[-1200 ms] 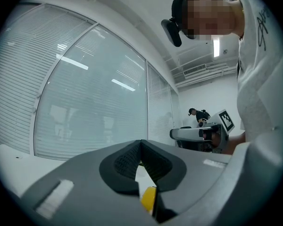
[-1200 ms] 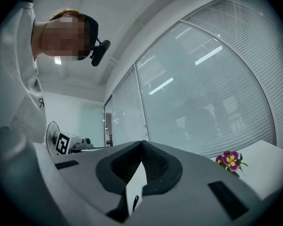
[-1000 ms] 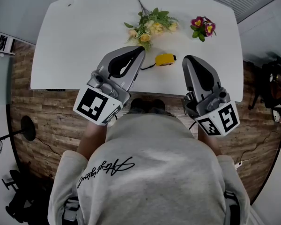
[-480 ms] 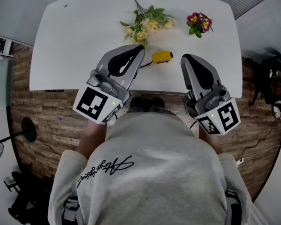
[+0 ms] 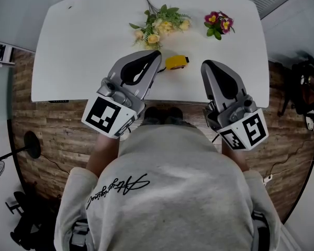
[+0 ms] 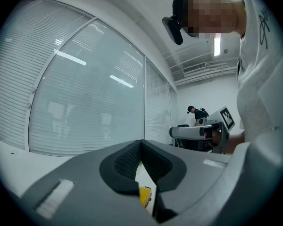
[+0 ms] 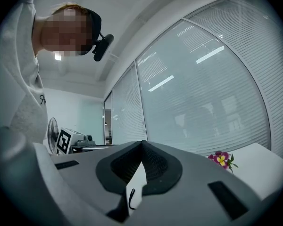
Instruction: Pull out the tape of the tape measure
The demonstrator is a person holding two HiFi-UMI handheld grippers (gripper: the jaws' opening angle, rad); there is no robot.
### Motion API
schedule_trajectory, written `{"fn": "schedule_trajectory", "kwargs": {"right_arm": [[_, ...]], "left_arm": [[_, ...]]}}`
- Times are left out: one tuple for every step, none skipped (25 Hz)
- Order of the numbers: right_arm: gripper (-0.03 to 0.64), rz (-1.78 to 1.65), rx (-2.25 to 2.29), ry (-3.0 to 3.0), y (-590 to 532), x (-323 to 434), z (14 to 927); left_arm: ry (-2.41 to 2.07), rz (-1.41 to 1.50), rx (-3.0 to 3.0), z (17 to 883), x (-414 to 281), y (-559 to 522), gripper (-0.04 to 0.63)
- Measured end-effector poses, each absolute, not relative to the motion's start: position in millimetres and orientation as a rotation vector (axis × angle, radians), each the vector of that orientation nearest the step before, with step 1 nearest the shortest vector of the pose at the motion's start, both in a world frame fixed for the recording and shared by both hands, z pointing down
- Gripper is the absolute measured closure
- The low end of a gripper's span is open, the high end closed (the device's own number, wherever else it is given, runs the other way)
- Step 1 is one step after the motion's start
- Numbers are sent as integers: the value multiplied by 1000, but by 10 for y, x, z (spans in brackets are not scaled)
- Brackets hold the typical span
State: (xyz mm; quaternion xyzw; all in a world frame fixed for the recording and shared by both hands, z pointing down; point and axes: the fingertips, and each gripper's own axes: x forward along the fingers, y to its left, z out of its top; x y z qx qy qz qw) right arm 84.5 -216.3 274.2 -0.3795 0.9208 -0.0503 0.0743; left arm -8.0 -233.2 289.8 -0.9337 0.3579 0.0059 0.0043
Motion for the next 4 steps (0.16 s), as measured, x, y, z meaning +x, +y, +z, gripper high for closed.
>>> {"fn": "schedule_trajectory", "kwargs": {"right_arm": [[617,-152,-1139,2763,-2165,858,2743],[617,-153,-1138,2764,-2167,870,2747],[617,-155,-1137,2764,-2168,881,2752],[617,-156,-1137,2765,-2170,891,2757]], "left_arm": [[1121,18,-2925,2898,-67,-2333,597],[1121,16,-2925,2900,-54,-2334,597],[1122,14,-2925,2904,-41,-2334,597],[1123,12,-2925,2909,-28,-2335,597]]}}
